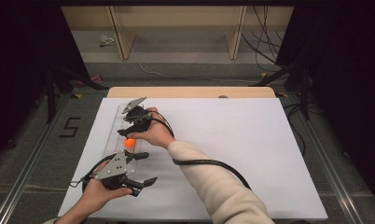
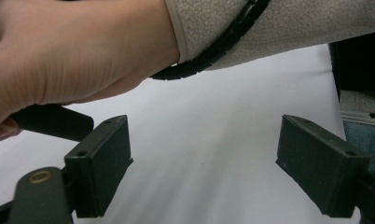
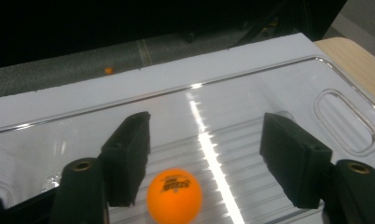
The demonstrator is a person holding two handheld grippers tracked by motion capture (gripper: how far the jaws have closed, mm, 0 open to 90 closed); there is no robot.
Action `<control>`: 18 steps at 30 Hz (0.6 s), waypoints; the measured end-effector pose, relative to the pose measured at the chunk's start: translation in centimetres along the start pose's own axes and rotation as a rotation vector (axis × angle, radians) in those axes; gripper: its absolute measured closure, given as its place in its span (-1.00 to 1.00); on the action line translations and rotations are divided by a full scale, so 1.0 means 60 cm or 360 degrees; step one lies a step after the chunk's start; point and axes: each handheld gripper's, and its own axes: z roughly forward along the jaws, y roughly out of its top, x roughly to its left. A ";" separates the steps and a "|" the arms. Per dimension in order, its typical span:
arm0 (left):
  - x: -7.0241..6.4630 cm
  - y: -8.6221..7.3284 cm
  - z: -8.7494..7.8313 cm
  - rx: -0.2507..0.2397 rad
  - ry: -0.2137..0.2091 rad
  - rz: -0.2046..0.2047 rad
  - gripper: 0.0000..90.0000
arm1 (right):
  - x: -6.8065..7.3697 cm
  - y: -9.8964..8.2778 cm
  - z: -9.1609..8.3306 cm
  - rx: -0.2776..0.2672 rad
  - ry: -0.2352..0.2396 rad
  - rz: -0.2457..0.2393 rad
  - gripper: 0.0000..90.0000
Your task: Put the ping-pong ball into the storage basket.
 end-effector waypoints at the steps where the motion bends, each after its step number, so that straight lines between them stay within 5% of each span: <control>1: 0.000 0.000 0.000 0.0000 0.0000 0.0000 -0.62 | 0.001 0.001 -0.003 -0.0007 -0.0004 0.0005 -0.32; 10: 0.000 0.000 0.000 -0.0001 0.0002 -0.0002 -0.62 | 0.001 -0.006 -0.036 -0.0030 -0.0050 0.0024 -0.63; 18: 0.001 0.000 -0.001 0.0001 0.0003 0.0001 -0.62 | -0.004 -0.018 -0.061 -0.0043 -0.0089 0.0051 -0.64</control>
